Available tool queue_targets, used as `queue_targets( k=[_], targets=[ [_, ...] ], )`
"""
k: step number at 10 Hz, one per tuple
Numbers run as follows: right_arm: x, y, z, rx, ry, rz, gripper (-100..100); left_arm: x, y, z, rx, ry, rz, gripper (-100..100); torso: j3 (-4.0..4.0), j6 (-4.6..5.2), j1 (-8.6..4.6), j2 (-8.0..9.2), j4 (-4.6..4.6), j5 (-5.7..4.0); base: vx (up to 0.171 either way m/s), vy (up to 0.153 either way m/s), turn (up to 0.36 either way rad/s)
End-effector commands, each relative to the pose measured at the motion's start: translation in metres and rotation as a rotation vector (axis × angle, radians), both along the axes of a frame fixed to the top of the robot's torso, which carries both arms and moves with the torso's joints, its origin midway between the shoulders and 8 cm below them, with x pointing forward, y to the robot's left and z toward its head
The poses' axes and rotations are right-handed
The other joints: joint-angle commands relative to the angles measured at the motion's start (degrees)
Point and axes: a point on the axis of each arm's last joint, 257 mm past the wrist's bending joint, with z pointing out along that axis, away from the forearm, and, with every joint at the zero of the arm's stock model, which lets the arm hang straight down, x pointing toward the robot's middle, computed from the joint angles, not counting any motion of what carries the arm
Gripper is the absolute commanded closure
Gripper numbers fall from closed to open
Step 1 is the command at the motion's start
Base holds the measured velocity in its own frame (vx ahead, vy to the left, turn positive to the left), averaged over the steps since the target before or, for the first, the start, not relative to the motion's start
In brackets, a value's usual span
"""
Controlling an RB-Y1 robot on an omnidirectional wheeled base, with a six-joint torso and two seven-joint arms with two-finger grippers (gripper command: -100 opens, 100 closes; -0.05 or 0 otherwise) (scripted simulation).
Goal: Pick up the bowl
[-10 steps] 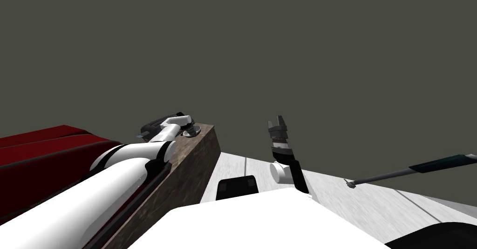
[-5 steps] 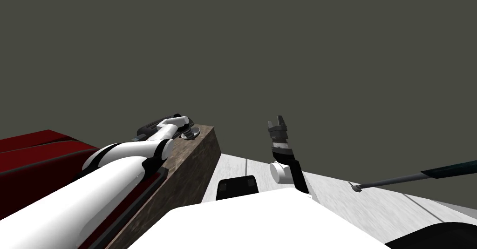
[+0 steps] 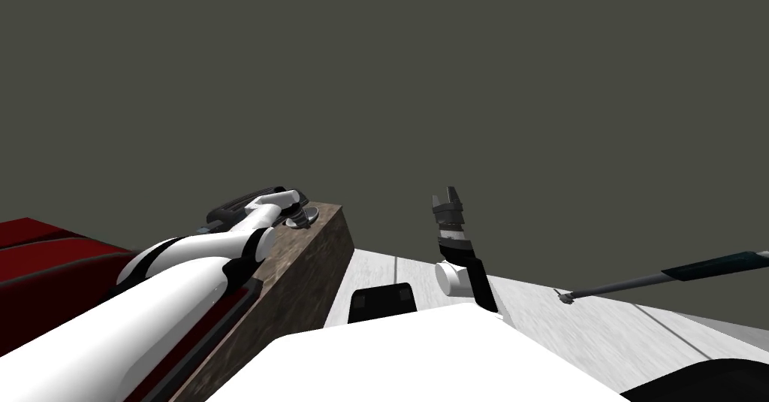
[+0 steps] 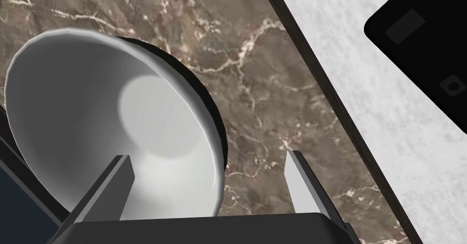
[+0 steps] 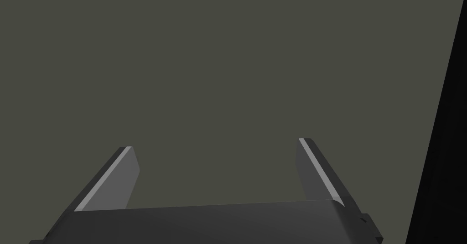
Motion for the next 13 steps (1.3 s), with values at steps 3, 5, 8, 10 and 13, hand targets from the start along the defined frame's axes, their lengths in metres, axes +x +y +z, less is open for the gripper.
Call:
queue_targets(
  k=[3, 5, 8, 10, 13],
  targets=[
    [0.0, 0.0, 0.0, 0.0, 0.0, 0.0, 0, -0.02, 0.025, -0.012, -0.001, 0.004, 0.029, -100, -0.02, 0.02, -0.05, -0.04, 0.0, -0.02, 0.023, -0.031, -0.085],
    [0.0, 0.0, 0.0, 0.0, 0.0, 0.0, 0, -0.022, 0.03, -0.011, 0.0, 0.001, 0.035, -100, 0.0, 0.01, -0.02, -0.01, 0.0, -0.01, 0.015, -0.02, -0.049],
    [0.0, 0.0, 0.0, 0.0, 0.0, 0.0, 0, -0.022, 0.031, -0.012, 0.0, 0.002, 0.036, 100, 0.03, 0.02, 0.1, 0.05, 0.02, 0.03, 0.0, 0.0, 0.0],
    [0.0, 0.0, 0.0, 0.0, 0.0, 0.0, 0, -0.023, 0.031, -0.012, -0.001, 0.003, 0.038, 100, 0.05, 0.06, 0.11, 0.05, 0.04, 0.01, 0.0, 0.0, 0.0],
    [0.0, 0.0, 0.0, 0.0, 0.0, 0.0, 0, -0.012, 0.014, -0.007, -0.002, 0.004, 0.017, 100, 0.08, 0.05, 0.18, 0.11, 0.07, -0.01, -0.019, 0.026, 0.069]
  ],
)
